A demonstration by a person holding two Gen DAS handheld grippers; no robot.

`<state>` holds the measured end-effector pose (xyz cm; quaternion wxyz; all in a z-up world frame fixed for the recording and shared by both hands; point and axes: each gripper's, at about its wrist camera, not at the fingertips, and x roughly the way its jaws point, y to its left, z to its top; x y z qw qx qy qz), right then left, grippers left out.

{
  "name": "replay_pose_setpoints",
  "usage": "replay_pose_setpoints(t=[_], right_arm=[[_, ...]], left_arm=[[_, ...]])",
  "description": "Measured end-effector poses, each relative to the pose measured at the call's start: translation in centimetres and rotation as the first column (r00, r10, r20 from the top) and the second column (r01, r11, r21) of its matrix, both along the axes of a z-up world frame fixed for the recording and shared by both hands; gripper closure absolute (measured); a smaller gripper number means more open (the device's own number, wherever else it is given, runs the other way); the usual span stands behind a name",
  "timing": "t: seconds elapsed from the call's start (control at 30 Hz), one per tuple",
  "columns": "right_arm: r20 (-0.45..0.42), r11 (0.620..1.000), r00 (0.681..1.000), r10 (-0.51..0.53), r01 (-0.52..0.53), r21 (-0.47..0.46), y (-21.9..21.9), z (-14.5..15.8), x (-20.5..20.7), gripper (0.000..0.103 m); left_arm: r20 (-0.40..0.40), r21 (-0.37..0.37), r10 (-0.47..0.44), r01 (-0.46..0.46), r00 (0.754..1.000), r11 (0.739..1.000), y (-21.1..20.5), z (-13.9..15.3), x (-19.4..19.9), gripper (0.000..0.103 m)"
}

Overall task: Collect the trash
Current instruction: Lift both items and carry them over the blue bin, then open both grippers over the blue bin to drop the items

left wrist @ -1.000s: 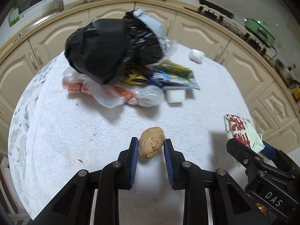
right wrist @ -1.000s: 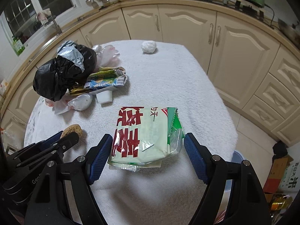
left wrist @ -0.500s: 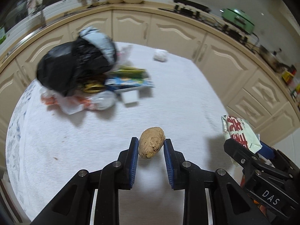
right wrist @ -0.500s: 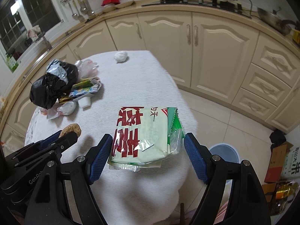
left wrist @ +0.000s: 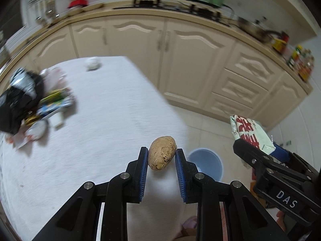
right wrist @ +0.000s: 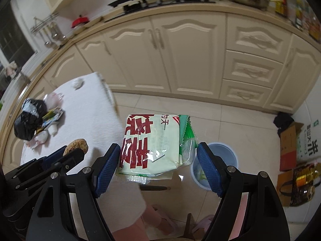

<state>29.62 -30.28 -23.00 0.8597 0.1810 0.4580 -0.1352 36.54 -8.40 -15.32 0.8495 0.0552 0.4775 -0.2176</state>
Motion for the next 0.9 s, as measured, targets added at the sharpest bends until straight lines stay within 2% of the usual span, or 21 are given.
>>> replay_pose_setpoints(t=[0.3,0.53,0.9], right_arm=[[-0.034,0.989,0.989,-0.145,0.146,0.024,-6.9,-1.3,-3.8,0.023],[-0.068,0.965,0.964,-0.259,0.262,0.033,-12.1,-2.4,-6.6,0.023],[-0.126,0.928,0.924,-0.361,0.370,0.050,-17.4,-4.7,-9.1,0.023]], left_arm=[[-0.028,0.040,-0.142,0.143,0.989,0.989,-8.2,-1.7,0.7,0.080],[-0.083,0.076,-0.246,0.252,0.966,0.965,-15.3,-4.3,2.4,0.080],[-0.125,0.124,-0.317,0.332,0.940,0.935,-24.1,-8.4,4.6,0.077]])
